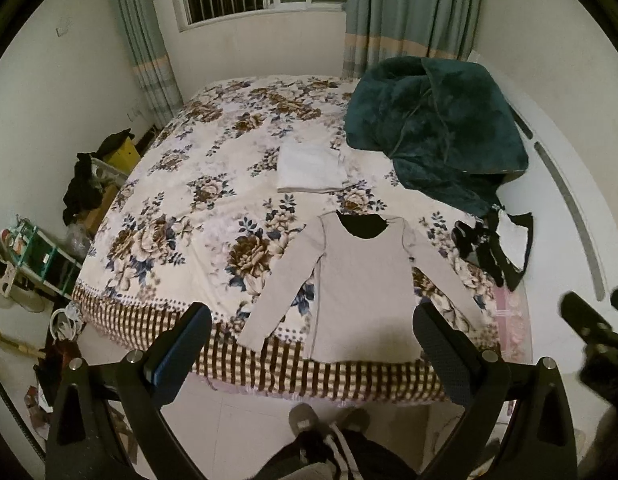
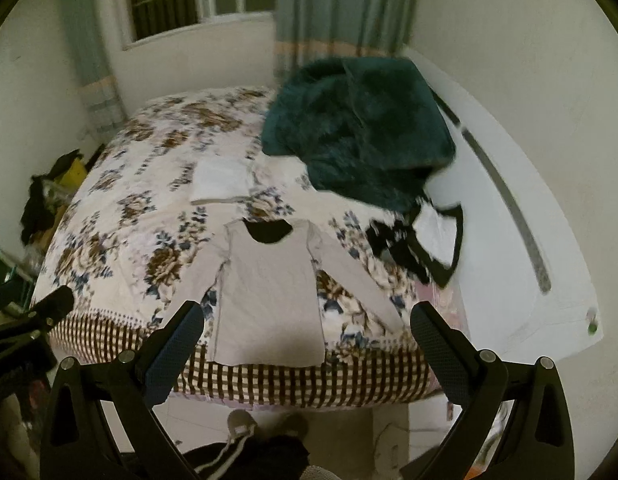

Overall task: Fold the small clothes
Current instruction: 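Lower both tools to the grey shirt and grasp its sleeve cuffs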

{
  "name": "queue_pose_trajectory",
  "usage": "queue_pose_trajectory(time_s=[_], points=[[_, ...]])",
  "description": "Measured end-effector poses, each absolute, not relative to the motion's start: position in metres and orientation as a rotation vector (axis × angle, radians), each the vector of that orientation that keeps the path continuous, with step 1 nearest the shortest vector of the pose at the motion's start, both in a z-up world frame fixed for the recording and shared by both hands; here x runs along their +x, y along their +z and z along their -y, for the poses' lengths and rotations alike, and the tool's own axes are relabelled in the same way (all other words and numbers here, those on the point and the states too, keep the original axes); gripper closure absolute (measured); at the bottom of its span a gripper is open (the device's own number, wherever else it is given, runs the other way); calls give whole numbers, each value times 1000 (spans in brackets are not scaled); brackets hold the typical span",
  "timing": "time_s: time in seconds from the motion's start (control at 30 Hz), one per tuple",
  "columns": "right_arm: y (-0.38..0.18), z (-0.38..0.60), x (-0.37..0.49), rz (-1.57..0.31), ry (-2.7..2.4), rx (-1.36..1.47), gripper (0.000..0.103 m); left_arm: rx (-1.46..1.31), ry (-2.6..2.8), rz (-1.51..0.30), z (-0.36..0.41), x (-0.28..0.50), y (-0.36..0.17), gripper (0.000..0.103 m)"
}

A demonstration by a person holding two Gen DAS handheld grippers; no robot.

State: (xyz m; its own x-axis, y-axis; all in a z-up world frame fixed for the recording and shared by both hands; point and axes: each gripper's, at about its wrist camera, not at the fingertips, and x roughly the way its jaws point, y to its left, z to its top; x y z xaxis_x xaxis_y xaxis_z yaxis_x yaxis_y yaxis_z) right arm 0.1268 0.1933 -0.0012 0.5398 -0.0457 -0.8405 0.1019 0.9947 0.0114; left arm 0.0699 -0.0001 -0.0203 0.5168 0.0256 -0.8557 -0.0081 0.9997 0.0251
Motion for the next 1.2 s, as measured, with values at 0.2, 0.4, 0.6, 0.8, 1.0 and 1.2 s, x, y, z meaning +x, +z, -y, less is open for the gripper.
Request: queue_pose_trajectory(time_s=[0.2, 0.4, 0.6, 0.8, 1.0, 1.2], points=[[-114, -125, 173, -1108, -288, 233, 0, 65, 25, -1083, 12, 136, -107, 0], [-269, -19, 197, -1240, -510, 467, 0, 119, 73, -1233, 46, 204, -229, 0], [-442, 88, 206, -1363, -640, 734, 0, 138, 169, -1415, 79, 248, -355, 0], [-570, 149, 197, -1341, -728, 1109, 3, 121, 203, -1566, 106, 275, -457, 0], [-654, 166, 208, -1260, -764, 1330, 12, 140, 191, -1617, 121, 291, -515, 0], [-686, 163, 236, -1203, -785, 1342, 84, 98, 178, -1618, 114, 309, -540, 0]])
